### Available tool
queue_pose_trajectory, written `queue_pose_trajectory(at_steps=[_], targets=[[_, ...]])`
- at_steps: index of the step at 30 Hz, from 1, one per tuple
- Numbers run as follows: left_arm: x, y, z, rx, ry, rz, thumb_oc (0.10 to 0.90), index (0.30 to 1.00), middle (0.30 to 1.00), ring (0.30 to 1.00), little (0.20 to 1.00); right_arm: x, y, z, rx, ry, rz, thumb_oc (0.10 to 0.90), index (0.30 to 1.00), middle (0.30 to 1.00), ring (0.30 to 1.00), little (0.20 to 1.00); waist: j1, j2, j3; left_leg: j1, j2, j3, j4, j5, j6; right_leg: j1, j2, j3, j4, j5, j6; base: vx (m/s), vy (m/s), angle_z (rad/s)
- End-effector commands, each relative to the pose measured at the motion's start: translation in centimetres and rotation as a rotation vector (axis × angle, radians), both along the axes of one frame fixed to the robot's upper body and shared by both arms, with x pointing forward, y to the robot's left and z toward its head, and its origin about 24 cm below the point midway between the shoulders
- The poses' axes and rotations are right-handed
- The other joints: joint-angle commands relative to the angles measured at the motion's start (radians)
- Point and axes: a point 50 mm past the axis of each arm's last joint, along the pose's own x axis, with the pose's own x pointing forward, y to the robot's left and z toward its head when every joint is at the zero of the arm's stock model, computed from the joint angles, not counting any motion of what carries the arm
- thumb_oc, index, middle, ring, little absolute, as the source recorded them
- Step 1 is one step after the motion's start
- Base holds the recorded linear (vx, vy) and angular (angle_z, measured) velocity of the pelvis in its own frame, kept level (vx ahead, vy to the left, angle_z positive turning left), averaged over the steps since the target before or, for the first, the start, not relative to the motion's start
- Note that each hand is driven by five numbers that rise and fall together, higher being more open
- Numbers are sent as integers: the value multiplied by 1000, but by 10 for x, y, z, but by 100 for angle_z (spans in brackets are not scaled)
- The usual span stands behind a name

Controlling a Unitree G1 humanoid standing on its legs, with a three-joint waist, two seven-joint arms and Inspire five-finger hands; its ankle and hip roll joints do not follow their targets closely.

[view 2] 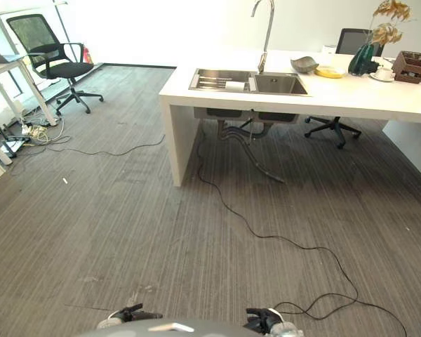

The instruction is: Place the dishes in the dishwasher.

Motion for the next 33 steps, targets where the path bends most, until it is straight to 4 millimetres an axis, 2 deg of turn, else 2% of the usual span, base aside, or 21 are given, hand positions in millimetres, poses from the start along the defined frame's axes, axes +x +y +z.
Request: queue_pose_trajectory(at_steps=[1,4,9,11,13,18,23,33], targets=[[15,-18,0,-59,-33,-46,800,900,900,900,900,18,-15,7,-34,-85,-80,800,900,900,900,900,-15,26,15,-40,-54,13,8,16,22,27,25,24,12,-26,9,0,0,0],[14,-20,0,-55,-21,-100,800,900,900,900,900,14,-23,7,-51,-91,-125,800,900,900,900,900,-22,37,18,-38,-54,15,8,14,24,27,24,24,12,-29,8,0,0,0],[2,-20,-3,-74,22,-59,800,900,900,900,900,19,-12,7,-19,-124,-101,800,900,900,900,900,-28,40,18,-36,-54,16,8,14,23,27,26,29,12,-28,9,0,-4,-3],[3,-20,-3,-75,26,-64,800,900,900,900,900,24,-10,9,-13,-158,-83,800,900,900,900,900,-31,42,20,-35,-55,19,8,16,23,29,28,31,12,-28,8,0,0,0],[2,-20,-3,-79,30,-62,800,900,900,900,900,28,-3,9,13,-178,-72,800,900,900,900,900,-32,42,20,-32,-55,18,8,14,23,31,27,30,12,-28,8,0,0,0],[2,-22,-3,-82,39,-67,800,900,900,900,900,28,-4,9,15,-171,-68,800,900,900,900,900,-33,43,20,-31,-54,18,8,12,25,32,27,30,12,-30,6,0,0,0],[-3,-26,-5,-120,54,-55,800,900,900,900,900,20,-5,6,23,-128,-91,800,900,900,900,900,-34,43,14,-31,-53,19,8,8,25,31,29,25,12,-32,6,0,0,0],[-12,-18,-5,-115,82,26,800,900,900,900,900,22,3,7,80,-153,-49,800,900,900,900,900,-30,33,21,-36,-51,16,8,8,25,32,35,26,12,-31,5,0,0,0]])
